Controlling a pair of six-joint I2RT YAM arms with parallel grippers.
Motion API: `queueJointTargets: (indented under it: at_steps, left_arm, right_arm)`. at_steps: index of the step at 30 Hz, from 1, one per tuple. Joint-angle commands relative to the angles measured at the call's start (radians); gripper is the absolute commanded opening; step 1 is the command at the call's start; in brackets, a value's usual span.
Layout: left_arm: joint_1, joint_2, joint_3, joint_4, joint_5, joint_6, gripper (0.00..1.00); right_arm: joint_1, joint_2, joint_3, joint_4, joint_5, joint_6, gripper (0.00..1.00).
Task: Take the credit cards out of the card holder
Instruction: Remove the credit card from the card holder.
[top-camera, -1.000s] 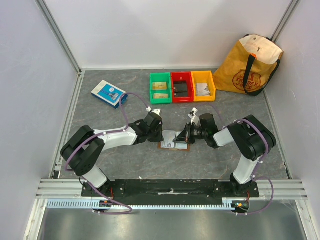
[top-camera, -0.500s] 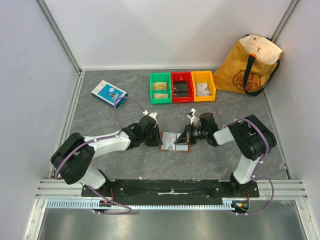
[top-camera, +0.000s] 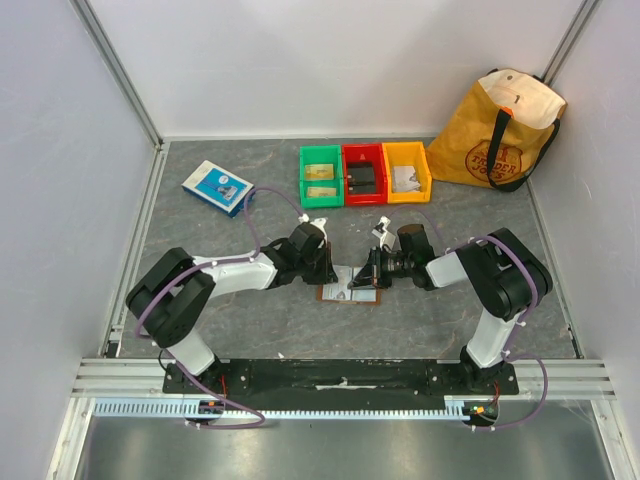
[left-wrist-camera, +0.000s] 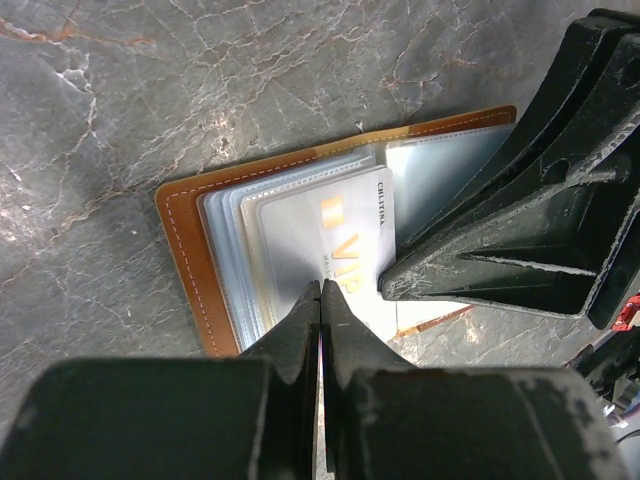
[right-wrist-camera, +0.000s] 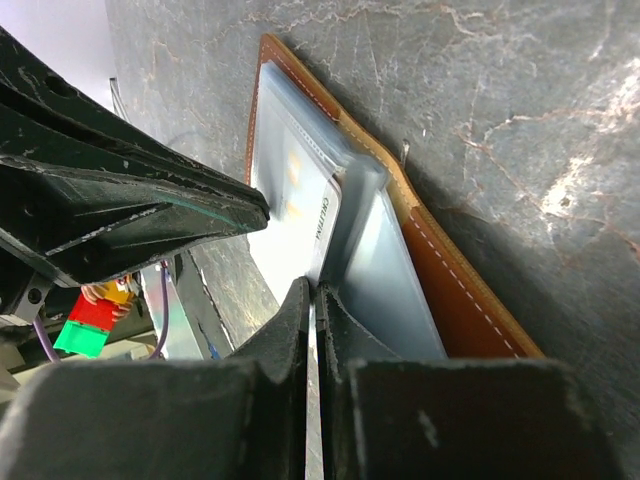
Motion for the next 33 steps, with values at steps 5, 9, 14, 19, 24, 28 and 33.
queueJointTargets:
  at_steps: [5, 9, 14, 19, 24, 28, 33]
  left_arm:
    - [0.005, -0.001, -0.074, 0.009, -0.048, -0.043, 0.02]
    - [0.005, -0.008, -0.099, 0.016, -0.039, -0.056, 0.02]
    - [0.005, -0.005, -0.103, 0.015, -0.034, -0.063, 0.02]
    - [0.003, -0.008, -0.105, 0.044, -0.028, -0.066, 0.02]
    - [0.005, -0.005, -0.106, 0.047, -0.019, -0.071, 0.02]
    - [0.003, -0.008, -0.108, 0.050, -0.010, -0.074, 0.02]
    - [0.005, -0.039, -0.112, 0.045, -0.020, -0.079, 0.02]
  right_arm:
    - [-0.010, -0.013, -0.026, 0.063, 0.051, 0.038, 0.06]
    - [-0.012, -0.005, -0.045, 0.136, 0.053, 0.085, 0.10]
    - [-0.012, 0.013, -0.057, 0.233, 0.040, 0.145, 0.13]
    - [-0.015, 0.023, -0.075, 0.311, 0.031, 0.182, 0.21]
    - [-0.026, 0.041, -0.097, 0.400, 0.016, 0.230, 0.20]
    - [-0.026, 0.061, -0.095, 0.423, 0.007, 0.240, 0.08]
    - [-0.029, 0.056, -0.100, 0.413, 0.004, 0.227, 0.00]
